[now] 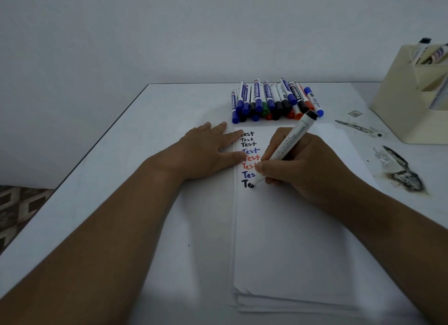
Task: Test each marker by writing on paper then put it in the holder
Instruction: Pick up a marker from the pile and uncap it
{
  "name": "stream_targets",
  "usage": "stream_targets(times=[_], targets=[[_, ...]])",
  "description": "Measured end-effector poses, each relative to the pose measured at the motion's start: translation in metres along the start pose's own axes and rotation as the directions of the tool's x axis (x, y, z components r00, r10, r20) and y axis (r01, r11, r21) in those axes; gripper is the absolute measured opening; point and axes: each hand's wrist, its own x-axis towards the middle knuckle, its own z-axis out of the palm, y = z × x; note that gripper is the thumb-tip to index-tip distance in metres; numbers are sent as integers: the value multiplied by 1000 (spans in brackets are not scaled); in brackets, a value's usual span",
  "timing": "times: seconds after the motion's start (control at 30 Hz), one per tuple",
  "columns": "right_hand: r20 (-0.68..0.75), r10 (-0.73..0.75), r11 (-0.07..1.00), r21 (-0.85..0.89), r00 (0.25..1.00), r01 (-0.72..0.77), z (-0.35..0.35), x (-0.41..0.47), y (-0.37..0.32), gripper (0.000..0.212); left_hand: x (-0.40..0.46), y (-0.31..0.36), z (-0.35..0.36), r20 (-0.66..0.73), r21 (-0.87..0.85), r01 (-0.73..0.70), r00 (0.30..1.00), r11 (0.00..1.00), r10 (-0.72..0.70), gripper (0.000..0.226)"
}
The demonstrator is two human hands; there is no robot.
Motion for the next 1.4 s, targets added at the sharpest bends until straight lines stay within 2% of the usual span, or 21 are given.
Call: stream_targets(times=[0.17, 0.6, 0.7, 0.83, 1.03, 1.2, 1.3, 1.4], targets=[[-61, 4, 1000, 9, 998, -3, -1, 2, 3, 14, 1, 0, 0, -1, -19, 3, 1000, 1000, -3, 93], [-28, -15, 1000, -11, 1000, 15, 0, 0, 1, 12, 2, -2, 2, -4, -19, -3, 1000, 1000, 3, 96], [-79, -8, 1000, 25, 997, 10, 0, 1, 3, 14, 3, -3, 3, -6, -17, -2, 1000, 1000, 2, 95], [-133, 0, 1000, -18, 991, -3, -1, 3, 6, 16, 3, -2, 2, -3, -19, 0, 1000, 1000, 0, 90], [-61, 5, 1000, -29, 998, -6, -1, 3, 3, 15, 2, -2, 2, 5, -12, 1, 1000, 1000, -1, 93], [-75, -1, 1000, -6, 997, 0, 0, 3, 3, 16, 1, -1, 1, 1, -9, 0, 1000, 1000, 0, 93], [-81, -3, 1000, -19, 997, 2, 1, 3, 3, 17, 0, -1, 2, -7, -25, -15, 1000, 1000, 14, 90], [-114, 19, 999, 33, 993, -15, -1, 4, 5, 16, -2, -1, 1, -53, -94, -28, 998, 995, 23, 78]])
